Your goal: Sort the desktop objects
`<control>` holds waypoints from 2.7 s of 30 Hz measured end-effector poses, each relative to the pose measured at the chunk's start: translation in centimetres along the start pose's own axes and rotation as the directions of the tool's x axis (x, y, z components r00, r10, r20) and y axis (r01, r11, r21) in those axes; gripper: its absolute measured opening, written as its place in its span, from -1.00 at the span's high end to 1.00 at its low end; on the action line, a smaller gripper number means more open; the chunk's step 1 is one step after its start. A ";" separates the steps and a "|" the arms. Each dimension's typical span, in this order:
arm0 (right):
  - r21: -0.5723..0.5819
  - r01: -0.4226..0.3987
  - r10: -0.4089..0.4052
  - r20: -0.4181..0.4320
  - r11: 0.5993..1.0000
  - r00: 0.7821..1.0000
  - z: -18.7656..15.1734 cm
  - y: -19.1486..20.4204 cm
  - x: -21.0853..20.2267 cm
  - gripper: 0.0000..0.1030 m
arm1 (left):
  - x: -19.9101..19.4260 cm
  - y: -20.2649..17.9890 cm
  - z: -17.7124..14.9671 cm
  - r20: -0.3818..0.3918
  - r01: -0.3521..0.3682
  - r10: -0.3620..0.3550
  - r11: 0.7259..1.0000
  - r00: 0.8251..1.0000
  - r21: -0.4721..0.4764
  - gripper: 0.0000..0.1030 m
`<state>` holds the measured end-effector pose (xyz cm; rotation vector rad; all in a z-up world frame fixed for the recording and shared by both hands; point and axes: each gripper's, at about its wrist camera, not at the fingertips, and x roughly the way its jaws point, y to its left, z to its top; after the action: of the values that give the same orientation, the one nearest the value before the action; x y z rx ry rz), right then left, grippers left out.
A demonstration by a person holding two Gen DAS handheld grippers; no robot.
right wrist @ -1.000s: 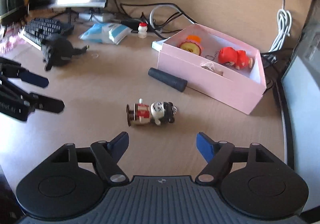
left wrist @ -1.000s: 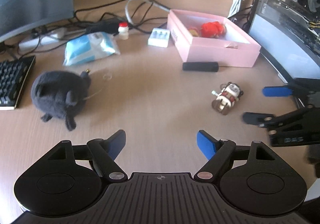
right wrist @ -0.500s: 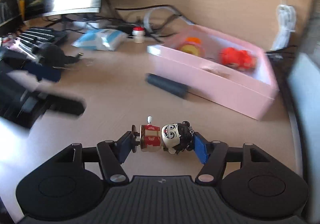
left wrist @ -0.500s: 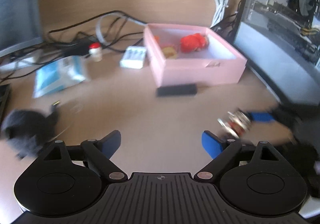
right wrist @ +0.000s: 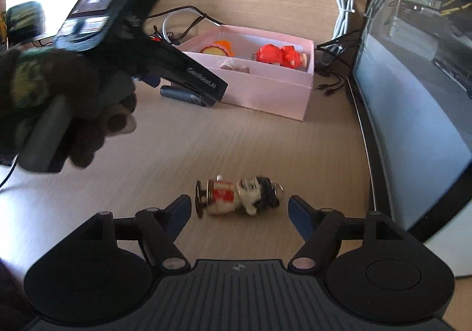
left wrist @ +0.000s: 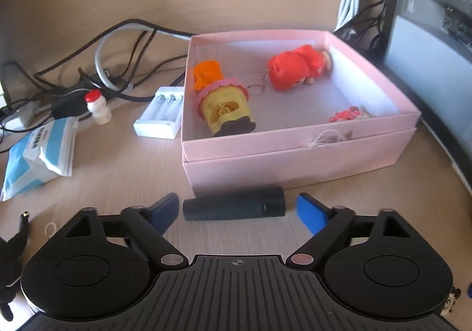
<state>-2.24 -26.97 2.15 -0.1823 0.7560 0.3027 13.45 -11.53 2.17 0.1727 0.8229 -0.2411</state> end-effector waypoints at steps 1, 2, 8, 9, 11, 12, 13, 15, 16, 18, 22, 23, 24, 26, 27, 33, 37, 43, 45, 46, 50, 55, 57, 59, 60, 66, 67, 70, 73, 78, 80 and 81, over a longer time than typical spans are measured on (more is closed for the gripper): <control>-0.002 0.003 -0.003 0.000 1.000 1.000 -0.1 0.1 -0.2 -0.48 | 0.1 0.1 0.0 -0.007 -0.005 0.005 1.000 1.000 -0.002 -0.58; -0.006 0.007 -0.007 0.002 1.000 1.000 -0.1 0.1 -0.3 -0.49 | 0.1 0.2 -0.1 -0.014 -0.007 0.007 1.000 1.000 -0.003 -0.56; -0.022 0.008 -0.008 0.019 1.000 1.000 0.0 0.0 -0.6 -0.63 | -1.6 0.4 -1.6 -0.015 0.010 -0.010 0.999 1.000 0.030 -0.55; -0.023 0.006 -0.006 0.021 1.000 1.000 0.0 -0.1 -0.5 -0.63 | -2.3 0.4 -2.2 -0.018 0.018 -0.017 0.999 1.000 0.033 -0.55; -0.031 -0.004 0.004 0.024 1.000 1.000 0.3 -0.1 -0.2 -0.63 | -3.7 0.7 -3.5 -0.028 0.033 -0.031 0.999 0.999 0.040 -0.55; -0.040 -0.009 0.010 0.027 0.999 1.000 0.4 -0.1 0.0 -0.64 | -4.6 0.9 -4.3 -0.034 0.045 -0.043 0.998 0.998 0.044 -0.55; -0.049 -0.011 0.013 0.029 0.999 0.999 0.4 0.0 0.1 -0.64 | -5.6 1.1 -5.2 -0.040 0.061 -0.059 0.997 0.997 0.050 -0.55; -0.064 -0.019 0.022 0.033 0.998 0.999 0.4 0.1 0.3 -0.64 | -7.4 1.5 -6.9 -0.050 0.093 -0.090 0.993 0.995 0.067 -0.55; -0.069 -0.024 0.026 0.033 0.997 0.999 0.4 0.1 0.4 -0.64 | -8.3 1.7 -7.9 -0.060 0.114 -0.110 0.991 0.992 0.075 -0.55; -0.079 -0.032 0.034 0.030 0.996 0.999 0.5 0.0 0.7 -0.64 | -9.6 2.0 -9.5 -0.080 0.155 -0.148 0.984 0.986 0.093 -0.55; -0.094 -0.043 0.045 0.023 0.995 0.999 0.4 0.0 0.9 -0.64 | -11.4 2.0 -11.8 -0.088 0.175 -0.164 0.974 0.982 0.141 -0.55; -0.098 -0.047 0.049 0.021 0.994 0.999 0.4 0.0 1.0 -0.64 | -11.6 2.0 -12.1 -0.092 0.178 -0.166 0.975 0.982 0.136 -0.57; -0.102 -0.049 0.051 0.019 0.994 0.999 0.3 0.1 1.0 -0.65 | -11.8 2.1 -12.3 -0.094 0.180 -0.169 0.975 0.981 0.131 -0.60; -0.113 -0.053 0.055 0.014 0.992 0.998 0.2 0.1 1.1 -0.66 | -12.1 2.3 -12.7 -0.095 0.183 -0.172 0.976 0.981 0.117 -0.63; -0.120 -0.054 0.056 0.009 0.991 0.998 0.1 0.2 1.1 -0.66 | -12.3 2.2 -13.0 -0.096 0.182 -0.172 0.977 0.980 0.112 -0.64; -0.137 -0.072 0.071 -0.009 0.988 0.997 -0.6 0.2 1.2 -0.68 | -12.1 2.1 -13.2 -0.077 0.161 -0.153 0.981 0.985 0.111 -0.73; -0.121 -0.087 0.086 -0.016 0.989 0.996 -0.6 0.0 1.4 -0.68 | -12.2 1.9 -13.2 -0.068 0.159 -0.152 0.981 0.986 0.113 -0.64; -0.065 -0.102 0.101 -0.014 0.993 0.995 -0.2 -0.5 2.3 -0.67 | -13.3 1.8 -14.1 -0.073 0.166 -0.157 0.977 0.985 0.135 -0.58; -0.058 -0.097 0.097 -0.008 0.994 0.995 0.1 -0.6 2.7 -0.67 | -13.5 1.9 -14.3 -0.078 0.162 -0.153 0.978 0.985 0.130 -0.58; -0.055 -0.097 0.097 -0.006 0.994 0.995 0.2 -0.7 2.9 -0.67 | -13.6 1.9 -14.4 -0.081 0.160 -0.150 0.979 0.985 0.128 -0.58; -0.064 -0.103 0.103 -0.007 0.993 0.995 0.9 -0.7 3.4 -0.53 | -14.0 2.0 -14.5 -0.090 0.151 -0.140 0.979 0.986 0.136 -0.57; -0.114 -0.116 0.114 -0.027 0.987 0.993 1.9 -0.3 2.3 -0.25 | -15.3 2.4 -13.9 -0.073 0.145 -0.135 0.978 0.988 0.148 -0.57; -0.140 -0.133 0.133 -0.007 0.981 0.991 2.8 -0.3 0.8 -0.25 | -16.3 2.8 -12.9 -0.044 0.149 -0.144 0.978 0.989 0.147 -0.57; -0.159 -0.138 0.144 0.031 0.978 0.989 4.1 -0.5 -1.1 -0.25 | -17.5 3.3 -11.3 0.004 0.164 -0.166 0.977 0.986 0.135 -0.57; -0.164 -0.138 0.150 0.065 0.977 0.987 5.1 -0.7 -2.5 -0.25 | -18.2 3.6 -10.2 0.042 0.165 -0.172 0.977 0.984 0.134 -0.57; -0.143 -0.048 0.098 0.368 0.989 0.925 11.5 -2.1 -10.9 -0.25 | -20.5 4.8 -2.7 0.265 0.144 -0.178 0.979 0.948 0.144 -0.57; -0.124 -0.030 0.079 0.410 0.992 0.909 12.3 -2.4 -11.8 -0.25 | -20.2 4.7 -1.6 0.283 0.140 -0.178 0.979 0.942 0.147 -0.57; -0.079 0.009 0.030 0.476 0.997 0.879 13.5 -2.7 -12.8 -0.25 | -17.9 4.1 1.4 0.297 0.141 -0.178 0.980 0.938 0.143 -0.57; -0.027 0.024 -0.008 0.480 0.999 0.877 13.9 -2.8 -12.3 -0.24 | -14.8 2.7 3.9 0.264 0.173 -0.206 0.975 0.942 0.142 -0.57; 0.021 0.065 -0.068 0.456 0.998 0.887 14.3 -3.4 -10.7 -0.25 | -10.1 0.3 7.2 0.284 0.196 -0.235 0.967 0.929 0.161 -0.59; 0.038 0.082 -0.090 0.447 0.996 0.890 14.9 -3.5 -9.7 -0.25 | -8.5 -0.1 8.1 0.296 0.184 -0.221 0.972 0.929 0.150 -0.76; 0.046 0.092 -0.103 0.440 0.995 0.892 15.3 -3.7 -9.3 -0.25 | -7.4 -0.1 8.4 0.269 0.189 -0.225 0.970 0.937 0.152 -0.84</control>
<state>2.48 -28.25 19.73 -0.1207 0.2960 0.2273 14.49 -12.57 13.32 0.1625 0.5389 -0.5055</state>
